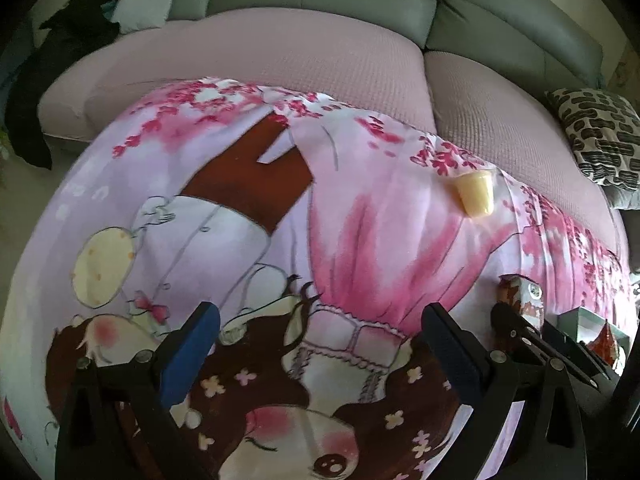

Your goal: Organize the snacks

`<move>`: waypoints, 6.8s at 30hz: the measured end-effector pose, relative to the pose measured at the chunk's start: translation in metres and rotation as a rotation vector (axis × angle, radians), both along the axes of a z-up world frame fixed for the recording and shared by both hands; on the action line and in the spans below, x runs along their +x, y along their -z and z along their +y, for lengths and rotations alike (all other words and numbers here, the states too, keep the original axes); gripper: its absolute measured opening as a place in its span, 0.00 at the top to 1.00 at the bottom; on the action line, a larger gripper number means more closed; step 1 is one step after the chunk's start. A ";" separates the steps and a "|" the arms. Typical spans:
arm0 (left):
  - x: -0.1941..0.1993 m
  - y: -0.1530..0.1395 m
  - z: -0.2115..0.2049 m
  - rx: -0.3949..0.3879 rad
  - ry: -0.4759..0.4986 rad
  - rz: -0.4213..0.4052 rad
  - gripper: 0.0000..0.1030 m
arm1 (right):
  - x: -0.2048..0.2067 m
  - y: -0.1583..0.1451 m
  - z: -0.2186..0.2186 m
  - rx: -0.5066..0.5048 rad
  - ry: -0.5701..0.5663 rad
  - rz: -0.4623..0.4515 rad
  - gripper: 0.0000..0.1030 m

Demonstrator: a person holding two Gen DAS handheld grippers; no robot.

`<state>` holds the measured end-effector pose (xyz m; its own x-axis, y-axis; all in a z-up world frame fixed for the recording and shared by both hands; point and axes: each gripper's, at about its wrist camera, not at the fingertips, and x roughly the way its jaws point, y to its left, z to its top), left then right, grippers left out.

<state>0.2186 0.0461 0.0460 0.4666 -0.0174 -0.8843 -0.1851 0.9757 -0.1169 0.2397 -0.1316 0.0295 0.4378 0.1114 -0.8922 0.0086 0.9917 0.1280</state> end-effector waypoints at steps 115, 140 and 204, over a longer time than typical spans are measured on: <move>-0.194 -0.027 -0.130 0.145 0.260 -0.190 0.03 | -0.254 -0.062 -0.145 -0.130 0.236 -0.149 0.00; -0.198 -0.009 -0.121 0.225 0.189 -0.131 0.02 | -0.250 -0.045 -0.140 -0.144 0.218 -0.104 0.00; -0.191 0.000 -0.113 0.232 0.146 -0.095 0.02 | -0.248 -0.030 -0.141 -0.132 0.228 -0.073 0.00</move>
